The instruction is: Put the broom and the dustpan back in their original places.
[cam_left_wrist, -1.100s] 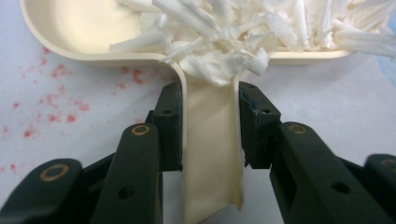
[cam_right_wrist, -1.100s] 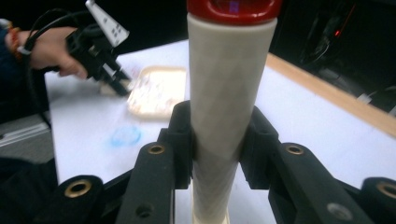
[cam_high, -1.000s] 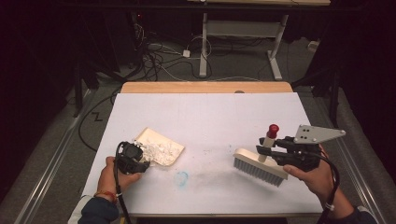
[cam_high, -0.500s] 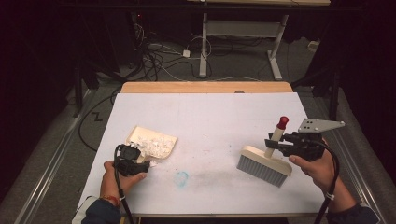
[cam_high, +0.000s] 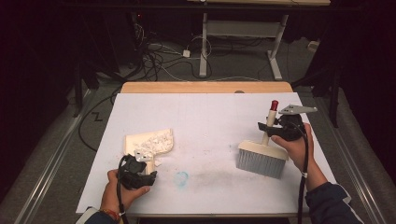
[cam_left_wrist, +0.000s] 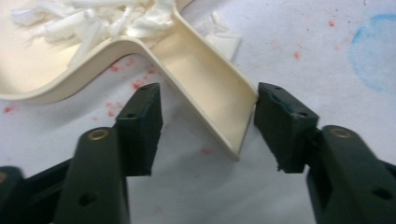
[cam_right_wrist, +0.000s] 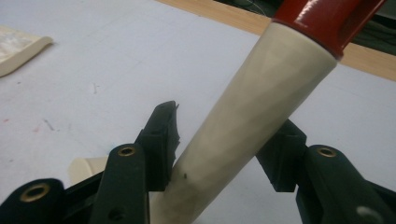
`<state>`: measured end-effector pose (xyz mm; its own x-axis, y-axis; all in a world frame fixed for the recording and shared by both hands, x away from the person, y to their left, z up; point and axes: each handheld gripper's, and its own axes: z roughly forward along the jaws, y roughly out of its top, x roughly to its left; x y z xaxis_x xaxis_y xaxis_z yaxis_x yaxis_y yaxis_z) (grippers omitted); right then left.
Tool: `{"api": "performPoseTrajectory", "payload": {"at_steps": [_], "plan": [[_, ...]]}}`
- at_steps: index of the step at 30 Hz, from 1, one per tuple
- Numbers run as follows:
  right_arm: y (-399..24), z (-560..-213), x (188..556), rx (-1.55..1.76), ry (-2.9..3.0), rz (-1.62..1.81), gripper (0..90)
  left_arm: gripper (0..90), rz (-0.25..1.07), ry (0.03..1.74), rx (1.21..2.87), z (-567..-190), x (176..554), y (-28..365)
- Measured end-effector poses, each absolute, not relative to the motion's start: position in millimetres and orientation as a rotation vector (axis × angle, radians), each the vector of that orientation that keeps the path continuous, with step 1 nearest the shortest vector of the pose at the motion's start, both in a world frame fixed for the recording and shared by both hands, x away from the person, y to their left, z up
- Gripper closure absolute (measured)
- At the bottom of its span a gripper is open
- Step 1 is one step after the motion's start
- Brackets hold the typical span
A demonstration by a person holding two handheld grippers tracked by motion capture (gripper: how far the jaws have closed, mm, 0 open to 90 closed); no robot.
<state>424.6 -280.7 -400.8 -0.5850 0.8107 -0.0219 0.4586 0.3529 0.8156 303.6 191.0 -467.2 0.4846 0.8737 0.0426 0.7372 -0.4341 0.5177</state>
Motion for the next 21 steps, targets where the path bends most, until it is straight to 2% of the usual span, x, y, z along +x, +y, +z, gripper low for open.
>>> {"api": "performPoseTrajectory", "payload": {"at_steps": [5,9,17,21], "plan": [[-276,-407,437,1.127,2.186,1.077,51.2,34.9,0.446,1.307,2.283,-468,305,196],[-271,-412,446,1.142,2.149,1.029,49.1,35.5,0.5,1.318,2.28,-468,307,197],[-262,-409,459,1.109,2.124,1.014,44.6,35.4,0.518,1.297,2.277,-465,305,200],[-253,-409,470,1.102,2.121,0.979,43.3,30.5,0.539,1.248,2.268,-462,303,195]]}}
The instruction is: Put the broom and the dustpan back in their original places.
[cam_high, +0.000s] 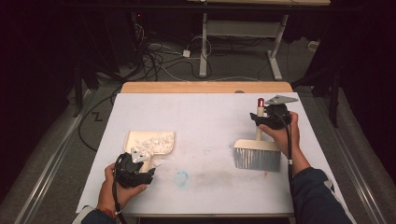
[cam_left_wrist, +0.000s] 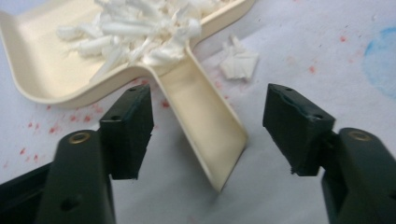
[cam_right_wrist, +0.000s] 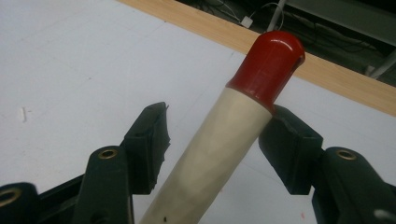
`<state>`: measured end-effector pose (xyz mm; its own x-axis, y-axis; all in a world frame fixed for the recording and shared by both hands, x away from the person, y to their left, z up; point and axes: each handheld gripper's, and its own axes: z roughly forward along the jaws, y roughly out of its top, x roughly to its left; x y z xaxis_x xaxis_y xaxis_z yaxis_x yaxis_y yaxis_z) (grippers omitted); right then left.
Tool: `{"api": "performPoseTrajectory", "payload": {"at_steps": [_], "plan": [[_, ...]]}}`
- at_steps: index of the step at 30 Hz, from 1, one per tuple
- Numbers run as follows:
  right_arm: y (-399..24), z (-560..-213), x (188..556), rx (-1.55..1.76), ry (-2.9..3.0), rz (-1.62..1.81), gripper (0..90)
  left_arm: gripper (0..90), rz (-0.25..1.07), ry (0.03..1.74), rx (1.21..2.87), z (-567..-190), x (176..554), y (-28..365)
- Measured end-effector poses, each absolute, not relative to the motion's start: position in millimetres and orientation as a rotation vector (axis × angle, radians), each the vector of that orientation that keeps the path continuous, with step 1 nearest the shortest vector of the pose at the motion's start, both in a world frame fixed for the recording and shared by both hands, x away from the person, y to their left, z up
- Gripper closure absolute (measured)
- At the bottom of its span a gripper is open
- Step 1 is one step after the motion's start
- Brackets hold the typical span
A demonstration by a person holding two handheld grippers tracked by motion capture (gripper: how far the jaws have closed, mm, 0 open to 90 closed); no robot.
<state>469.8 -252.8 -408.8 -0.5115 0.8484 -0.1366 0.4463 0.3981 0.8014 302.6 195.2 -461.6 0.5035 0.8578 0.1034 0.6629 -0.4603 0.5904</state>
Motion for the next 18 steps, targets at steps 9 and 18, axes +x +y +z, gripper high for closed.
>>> {"api": "performPoseTrajectory", "payload": {"at_steps": [9,18], "plan": [[-239,-392,480,1.032,2.059,1.016,39.4,23.1,0.635,1.14,2.221,-456,297,189],[-238,-379,459,0.999,2.014,1.105,37.8,21.1,0.718,1.057,2.145,-458,289,193]]}}
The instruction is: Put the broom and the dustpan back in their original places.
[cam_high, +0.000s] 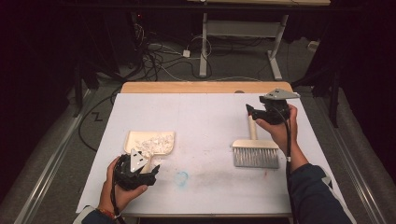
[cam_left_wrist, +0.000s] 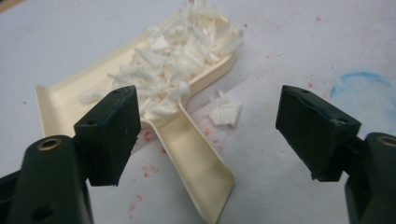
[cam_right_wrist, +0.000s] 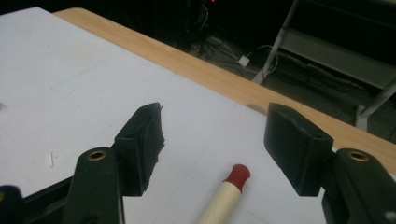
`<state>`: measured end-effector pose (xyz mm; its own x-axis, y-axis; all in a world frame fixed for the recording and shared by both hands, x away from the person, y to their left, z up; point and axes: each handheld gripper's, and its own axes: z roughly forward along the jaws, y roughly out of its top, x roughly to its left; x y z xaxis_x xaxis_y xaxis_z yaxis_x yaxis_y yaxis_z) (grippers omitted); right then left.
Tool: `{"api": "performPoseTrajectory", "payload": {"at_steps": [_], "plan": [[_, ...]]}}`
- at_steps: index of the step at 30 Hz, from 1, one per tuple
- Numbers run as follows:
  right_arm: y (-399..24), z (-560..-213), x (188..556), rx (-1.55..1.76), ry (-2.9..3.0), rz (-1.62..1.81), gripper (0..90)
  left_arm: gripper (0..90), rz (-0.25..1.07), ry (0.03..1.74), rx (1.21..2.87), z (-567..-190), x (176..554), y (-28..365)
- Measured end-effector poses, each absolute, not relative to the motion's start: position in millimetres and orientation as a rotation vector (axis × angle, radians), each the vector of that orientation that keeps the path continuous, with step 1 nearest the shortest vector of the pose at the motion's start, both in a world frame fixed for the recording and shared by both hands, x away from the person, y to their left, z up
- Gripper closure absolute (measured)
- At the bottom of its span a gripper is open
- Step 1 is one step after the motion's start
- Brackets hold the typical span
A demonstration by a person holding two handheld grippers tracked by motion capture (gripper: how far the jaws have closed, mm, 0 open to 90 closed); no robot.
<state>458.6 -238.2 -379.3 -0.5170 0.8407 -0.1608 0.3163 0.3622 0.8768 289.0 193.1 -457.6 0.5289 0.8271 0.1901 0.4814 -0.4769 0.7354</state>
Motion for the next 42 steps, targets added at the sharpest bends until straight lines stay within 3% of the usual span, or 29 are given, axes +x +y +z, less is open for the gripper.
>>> {"api": "performPoseTrajectory", "payload": {"at_steps": [22,30,42], "plan": [[-251,-376,385,0.808,1.981,1.249,29.8,18.0,0.775,0.941,2.167,-469,287,194],[-266,-386,354,0.761,1.982,1.275,32.5,18.0,0.791,0.921,2.152,-468,285,193],[-298,-419,308,0.74,1.975,1.254,22.1,17.1,0.816,0.86,2.168,-468,282,186]]}}
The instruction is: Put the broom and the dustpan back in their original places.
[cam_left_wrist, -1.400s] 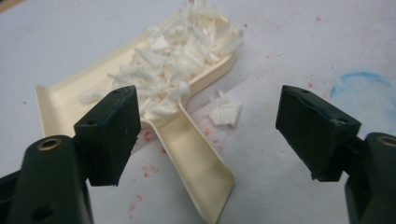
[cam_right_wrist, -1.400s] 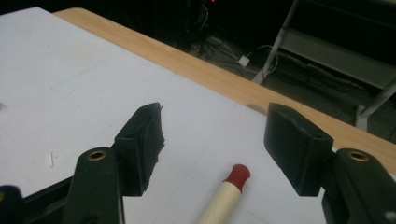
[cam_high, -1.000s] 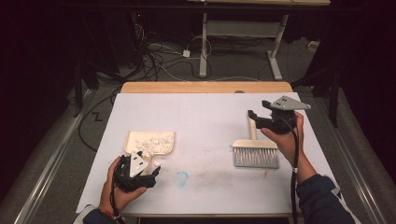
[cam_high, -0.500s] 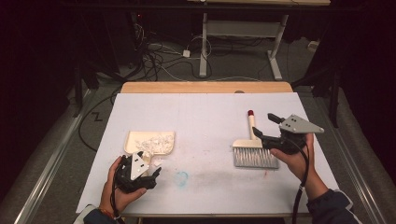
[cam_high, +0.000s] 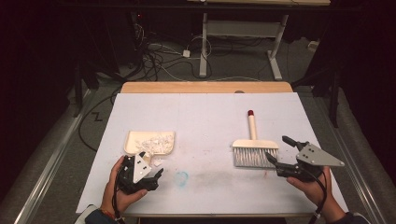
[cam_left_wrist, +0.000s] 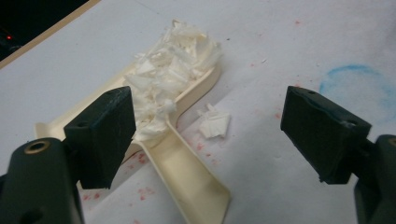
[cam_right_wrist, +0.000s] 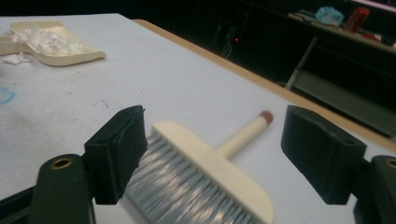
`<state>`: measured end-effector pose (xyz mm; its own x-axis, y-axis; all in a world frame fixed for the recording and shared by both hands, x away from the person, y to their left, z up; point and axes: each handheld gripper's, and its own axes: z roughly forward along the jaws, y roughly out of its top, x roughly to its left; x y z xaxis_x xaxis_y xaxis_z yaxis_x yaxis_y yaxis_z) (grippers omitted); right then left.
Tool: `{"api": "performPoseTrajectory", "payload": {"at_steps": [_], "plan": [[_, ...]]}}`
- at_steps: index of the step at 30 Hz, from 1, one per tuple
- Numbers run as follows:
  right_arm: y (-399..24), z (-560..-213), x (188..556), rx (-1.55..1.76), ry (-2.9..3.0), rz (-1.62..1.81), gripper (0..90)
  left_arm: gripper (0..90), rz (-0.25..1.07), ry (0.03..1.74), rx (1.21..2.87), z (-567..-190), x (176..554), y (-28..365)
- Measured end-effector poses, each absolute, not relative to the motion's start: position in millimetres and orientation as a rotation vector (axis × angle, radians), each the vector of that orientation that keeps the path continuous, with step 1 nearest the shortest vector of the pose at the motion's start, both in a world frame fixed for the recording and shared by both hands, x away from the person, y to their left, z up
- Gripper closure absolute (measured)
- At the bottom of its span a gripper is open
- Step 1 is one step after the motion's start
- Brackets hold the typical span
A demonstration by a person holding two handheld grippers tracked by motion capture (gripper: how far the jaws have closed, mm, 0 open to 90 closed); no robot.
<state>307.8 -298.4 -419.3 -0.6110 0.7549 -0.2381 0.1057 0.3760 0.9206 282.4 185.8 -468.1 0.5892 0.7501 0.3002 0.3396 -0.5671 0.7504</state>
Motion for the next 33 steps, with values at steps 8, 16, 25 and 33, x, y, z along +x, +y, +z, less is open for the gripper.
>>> {"api": "performPoseTrajectory", "payload": {"at_steps": [8,16,25,33], "plan": [[-308,-439,287,0.783,1.986,1.173,20.6,16.4,0.827,0.848,2.172,-468,276,183],[-311,-437,286,0.776,1.97,1.172,20.8,16.5,0.822,0.848,2.174,-467,279,182],[-313,-436,284,0.761,1.974,1.136,21.6,16.5,0.801,0.855,2.177,-467,283,178],[-313,-437,283,0.764,1.976,1.085,21.7,16.5,0.802,0.849,2.174,-466,286,175]]}}
